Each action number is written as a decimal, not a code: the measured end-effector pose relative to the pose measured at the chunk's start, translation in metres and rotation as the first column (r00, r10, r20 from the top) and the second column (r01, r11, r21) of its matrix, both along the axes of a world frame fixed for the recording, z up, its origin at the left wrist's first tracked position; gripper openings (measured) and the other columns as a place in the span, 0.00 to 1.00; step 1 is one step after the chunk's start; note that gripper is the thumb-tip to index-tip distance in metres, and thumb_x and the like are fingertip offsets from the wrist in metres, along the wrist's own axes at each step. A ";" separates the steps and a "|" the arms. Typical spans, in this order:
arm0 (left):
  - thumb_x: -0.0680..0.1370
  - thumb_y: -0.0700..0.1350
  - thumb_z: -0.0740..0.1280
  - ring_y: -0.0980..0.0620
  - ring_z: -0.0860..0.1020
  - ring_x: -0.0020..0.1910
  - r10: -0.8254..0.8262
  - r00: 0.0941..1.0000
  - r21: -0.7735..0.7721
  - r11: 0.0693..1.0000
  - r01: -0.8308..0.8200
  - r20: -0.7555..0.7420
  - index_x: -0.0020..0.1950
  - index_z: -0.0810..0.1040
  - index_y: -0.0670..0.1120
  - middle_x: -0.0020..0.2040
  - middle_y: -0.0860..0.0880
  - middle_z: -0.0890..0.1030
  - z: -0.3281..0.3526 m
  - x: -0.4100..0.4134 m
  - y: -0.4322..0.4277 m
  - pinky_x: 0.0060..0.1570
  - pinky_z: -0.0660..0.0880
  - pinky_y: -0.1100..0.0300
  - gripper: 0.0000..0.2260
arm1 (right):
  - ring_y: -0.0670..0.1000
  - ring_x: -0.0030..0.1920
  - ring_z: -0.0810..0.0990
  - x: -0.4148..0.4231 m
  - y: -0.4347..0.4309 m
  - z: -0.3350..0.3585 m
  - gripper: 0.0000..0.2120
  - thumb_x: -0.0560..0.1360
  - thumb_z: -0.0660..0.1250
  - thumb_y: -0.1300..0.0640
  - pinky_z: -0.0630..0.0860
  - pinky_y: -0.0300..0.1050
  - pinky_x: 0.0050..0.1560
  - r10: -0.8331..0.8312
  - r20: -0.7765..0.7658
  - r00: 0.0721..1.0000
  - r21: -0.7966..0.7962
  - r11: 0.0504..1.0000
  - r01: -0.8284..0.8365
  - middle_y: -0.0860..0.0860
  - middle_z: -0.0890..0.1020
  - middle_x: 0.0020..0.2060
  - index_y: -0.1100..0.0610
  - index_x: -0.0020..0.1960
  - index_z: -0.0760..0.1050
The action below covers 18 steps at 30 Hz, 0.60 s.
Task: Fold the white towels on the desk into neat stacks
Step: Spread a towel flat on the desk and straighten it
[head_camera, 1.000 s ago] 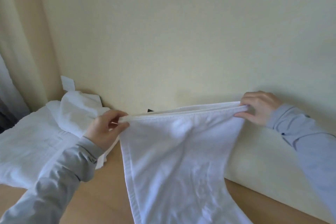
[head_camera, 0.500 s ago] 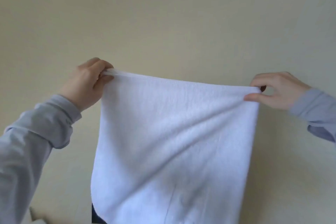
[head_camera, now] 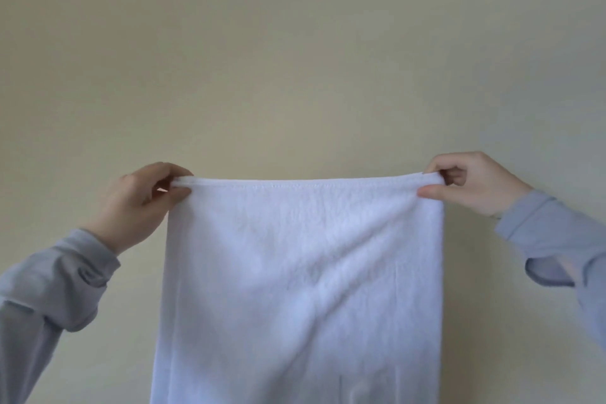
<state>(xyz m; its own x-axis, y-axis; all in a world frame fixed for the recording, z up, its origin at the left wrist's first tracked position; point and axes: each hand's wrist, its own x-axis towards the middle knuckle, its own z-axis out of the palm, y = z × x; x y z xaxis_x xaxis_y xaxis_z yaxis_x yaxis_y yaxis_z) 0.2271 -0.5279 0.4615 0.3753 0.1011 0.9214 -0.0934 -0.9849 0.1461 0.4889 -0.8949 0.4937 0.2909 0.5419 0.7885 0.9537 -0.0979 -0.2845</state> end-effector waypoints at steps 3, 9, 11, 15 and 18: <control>0.74 0.49 0.64 0.65 0.77 0.43 -0.062 0.993 0.142 0.989 0.047 0.104 0.48 0.75 0.60 0.45 0.61 0.80 0.020 -0.015 0.000 0.44 0.71 0.74 0.05 | 0.42 0.35 0.73 -0.001 -0.019 0.004 0.06 0.66 0.72 0.57 0.71 0.35 0.39 0.141 0.085 0.986 0.133 0.979 -0.151 0.46 0.76 0.32 0.54 0.37 0.76; 0.75 0.40 0.66 0.48 0.77 0.39 0.130 0.991 0.247 0.960 -0.131 0.022 0.48 0.77 0.50 0.38 0.55 0.78 0.004 0.009 0.010 0.40 0.72 0.58 0.06 | 0.58 0.34 0.67 0.011 0.002 -0.008 0.08 0.69 0.72 0.63 0.65 0.49 0.39 -0.044 0.089 0.995 -0.017 0.999 0.046 0.61 0.72 0.32 0.59 0.36 0.73; 0.75 0.39 0.67 0.53 0.76 0.39 0.090 0.996 0.214 0.973 -0.086 -0.010 0.47 0.73 0.63 0.45 0.58 0.77 0.004 0.001 0.016 0.40 0.72 0.62 0.16 | 0.56 0.34 0.68 0.011 -0.002 -0.008 0.08 0.68 0.72 0.60 0.65 0.48 0.39 -0.036 0.075 0.997 -0.013 0.999 0.037 0.62 0.73 0.32 0.57 0.36 0.73; 0.74 0.49 0.64 0.60 0.77 0.41 0.052 0.998 0.154 0.986 -0.058 0.046 0.47 0.72 0.67 0.48 0.62 0.78 0.019 -0.009 0.010 0.42 0.72 0.66 0.11 | 0.50 0.33 0.70 0.009 -0.004 -0.002 0.07 0.68 0.73 0.60 0.66 0.44 0.37 -0.041 0.136 0.990 0.081 0.996 0.030 0.58 0.75 0.31 0.54 0.36 0.74; 0.73 0.48 0.61 0.51 0.79 0.40 0.170 0.985 0.239 0.957 -0.163 -0.007 0.43 0.71 0.64 0.39 0.56 0.78 0.022 -0.008 0.006 0.43 0.74 0.58 0.09 | 0.47 0.30 0.65 0.002 0.003 0.001 0.08 0.68 0.73 0.61 0.63 0.42 0.32 -0.097 0.154 0.983 -0.086 0.990 0.111 0.54 0.71 0.28 0.59 0.35 0.74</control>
<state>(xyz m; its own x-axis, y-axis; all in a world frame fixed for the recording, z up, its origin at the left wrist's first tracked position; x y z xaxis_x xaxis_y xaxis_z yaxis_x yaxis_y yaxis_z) 0.2195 -0.5223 0.4830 0.3971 -0.0559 0.9161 0.0756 -0.9928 -0.0934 0.4906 -0.8919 0.4949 0.2328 0.5883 0.7744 0.9678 -0.2185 -0.1250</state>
